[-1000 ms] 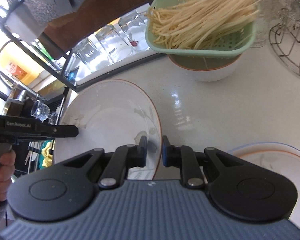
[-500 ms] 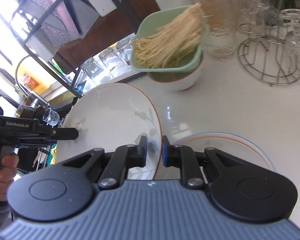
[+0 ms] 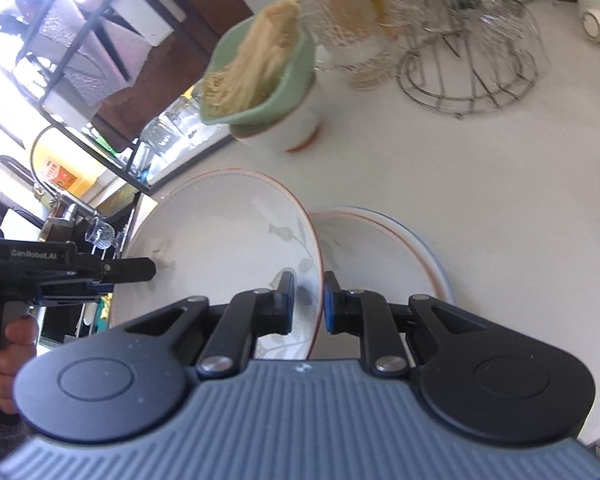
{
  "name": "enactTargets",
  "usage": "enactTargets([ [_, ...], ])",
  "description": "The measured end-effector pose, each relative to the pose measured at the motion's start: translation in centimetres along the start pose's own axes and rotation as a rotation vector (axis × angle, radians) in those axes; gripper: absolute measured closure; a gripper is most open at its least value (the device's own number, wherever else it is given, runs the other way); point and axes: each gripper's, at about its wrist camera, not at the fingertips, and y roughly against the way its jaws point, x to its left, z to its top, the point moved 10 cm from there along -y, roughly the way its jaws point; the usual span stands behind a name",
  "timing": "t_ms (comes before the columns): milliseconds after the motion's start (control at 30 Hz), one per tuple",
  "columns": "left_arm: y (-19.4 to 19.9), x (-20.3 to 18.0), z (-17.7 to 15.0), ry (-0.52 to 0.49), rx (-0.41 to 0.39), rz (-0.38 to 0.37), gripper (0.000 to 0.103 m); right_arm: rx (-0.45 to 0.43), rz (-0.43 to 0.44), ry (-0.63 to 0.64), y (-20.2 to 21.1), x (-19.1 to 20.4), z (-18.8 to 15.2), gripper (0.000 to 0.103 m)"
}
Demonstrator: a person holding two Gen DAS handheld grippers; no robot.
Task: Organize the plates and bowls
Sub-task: 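Lift the small leaf-pattern plate with both grippers and carry it toward the stack, then lower the small leaf-pattern plate onto the plate stack with both grippers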
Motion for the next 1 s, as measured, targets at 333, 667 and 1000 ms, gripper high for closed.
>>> enactTargets([
  [333,-2.4,-1.4,-0.4,-0.056,0.045,0.087,0.081,0.028,-0.014,0.061,-0.5,-2.5,-0.5,0.085],
  [667,-3.9,-1.7,-0.4,-0.075,0.069,0.184,0.080,0.059,0.000,0.123,-1.1,-2.9,-0.6,0.084],
  [1000,-4.7,-2.3,-1.5,-0.040,0.072,0.260,0.070,0.051,-0.012,0.173,-0.5,-3.1,-0.2,0.084],
])
